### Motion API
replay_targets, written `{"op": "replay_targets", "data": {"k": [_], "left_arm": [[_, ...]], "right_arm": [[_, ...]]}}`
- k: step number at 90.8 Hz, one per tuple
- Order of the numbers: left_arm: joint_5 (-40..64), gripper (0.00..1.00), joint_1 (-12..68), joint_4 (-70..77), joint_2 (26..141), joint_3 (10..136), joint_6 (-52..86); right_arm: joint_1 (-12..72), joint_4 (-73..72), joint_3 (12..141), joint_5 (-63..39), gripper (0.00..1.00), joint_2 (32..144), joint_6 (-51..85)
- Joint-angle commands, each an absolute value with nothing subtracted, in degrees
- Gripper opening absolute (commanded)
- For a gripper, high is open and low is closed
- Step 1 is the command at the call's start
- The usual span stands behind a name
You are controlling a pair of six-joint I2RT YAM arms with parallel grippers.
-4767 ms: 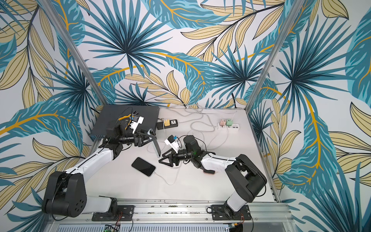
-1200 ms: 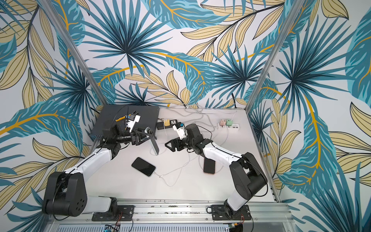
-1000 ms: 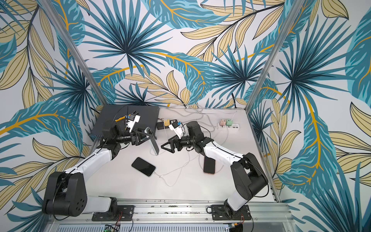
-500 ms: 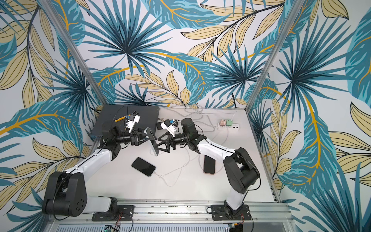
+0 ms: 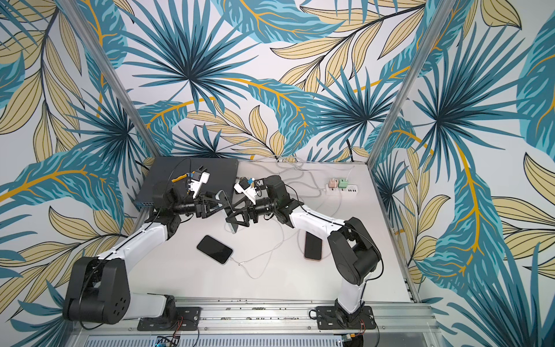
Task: Unplug the charging cable from the phone
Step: Place the phone at the center of the board.
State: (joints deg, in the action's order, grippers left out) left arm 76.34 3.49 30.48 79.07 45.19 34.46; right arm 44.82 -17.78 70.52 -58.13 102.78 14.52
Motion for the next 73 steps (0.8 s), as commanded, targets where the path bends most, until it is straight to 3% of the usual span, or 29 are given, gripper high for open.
{"op": "replay_targets", "data": {"k": [1, 32, 39, 51, 73], "left_arm": [[77.74, 0.43, 3.18, 33.20, 77.26, 44.82, 35.01], [77.69, 0.44, 3.20, 32.71, 77.26, 44.74, 34.50], [77.61, 0.56, 3.16, 32.56, 77.24, 44.74, 34.25], [77.65, 0.98, 3.17, 32.45, 77.30, 44.61, 33.71], [71.94, 1.00, 2.28, 20.61, 77.12, 46.68, 27.59]], "right_arm": [[44.91, -18.40, 71.19, -57.74, 0.74, 104.09, 14.25], [44.91, -20.01, 70.51, -57.99, 0.53, 103.41, 14.63], [44.90, -20.49, 70.23, -58.18, 0.51, 103.18, 14.59], [44.91, -21.91, 69.37, -58.36, 0.49, 102.43, 14.96], [44.91, -19.45, 67.25, -51.94, 0.48, 100.31, 16.35]]}}
